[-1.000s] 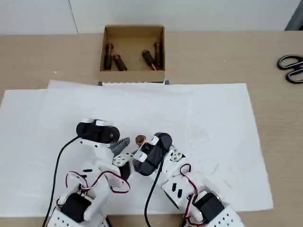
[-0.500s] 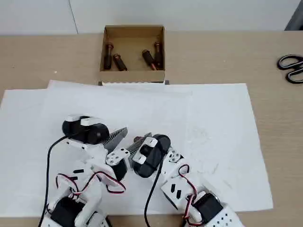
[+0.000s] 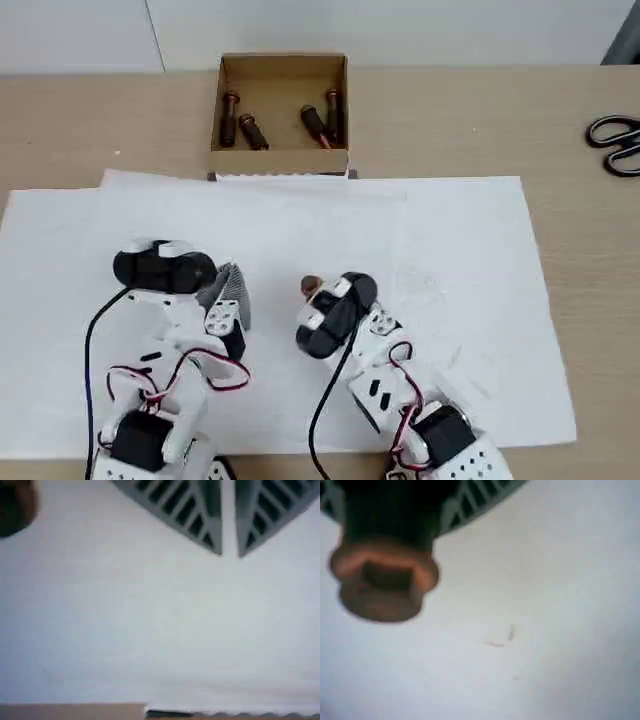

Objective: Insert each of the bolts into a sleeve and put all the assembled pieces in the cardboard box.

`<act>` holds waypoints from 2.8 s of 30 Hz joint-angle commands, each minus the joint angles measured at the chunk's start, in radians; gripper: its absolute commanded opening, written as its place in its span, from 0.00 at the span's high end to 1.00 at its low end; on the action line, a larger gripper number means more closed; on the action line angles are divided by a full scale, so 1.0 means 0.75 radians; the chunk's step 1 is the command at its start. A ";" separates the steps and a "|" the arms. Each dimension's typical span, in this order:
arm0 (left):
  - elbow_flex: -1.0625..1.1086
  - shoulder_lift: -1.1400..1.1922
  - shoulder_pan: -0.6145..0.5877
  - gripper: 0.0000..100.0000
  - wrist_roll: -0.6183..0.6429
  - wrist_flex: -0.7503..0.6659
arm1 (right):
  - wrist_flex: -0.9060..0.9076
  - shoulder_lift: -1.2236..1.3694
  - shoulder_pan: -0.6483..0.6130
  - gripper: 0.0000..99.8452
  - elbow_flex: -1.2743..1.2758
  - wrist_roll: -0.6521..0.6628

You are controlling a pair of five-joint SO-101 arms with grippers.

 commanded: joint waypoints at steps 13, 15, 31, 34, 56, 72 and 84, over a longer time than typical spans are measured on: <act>0.230 0.002 -0.241 0.99 -0.403 -0.115 | -0.034 0.028 0.379 1.00 -0.262 -0.143; 0.230 0.002 -0.241 0.99 -0.403 -0.115 | -0.034 0.120 0.396 1.00 -0.348 -0.145; 0.230 0.002 -0.241 0.99 -0.405 -0.115 | -0.202 1.591 0.408 1.00 -1.493 -0.311; 0.230 0.002 -0.241 0.99 -0.405 -0.115 | -0.218 1.873 0.408 1.00 -1.733 -0.311; 0.230 0.002 -0.243 0.99 -0.405 -0.115 | -0.216 3.444 0.386 1.00 -3.326 -0.233; 0.230 0.002 -0.243 0.99 -0.405 -0.115 | -0.195 3.649 0.312 0.81 -3.404 -0.100; 0.230 0.002 -0.243 0.99 -0.405 -0.115 | -0.142 3.606 0.320 0.81 -3.406 -0.065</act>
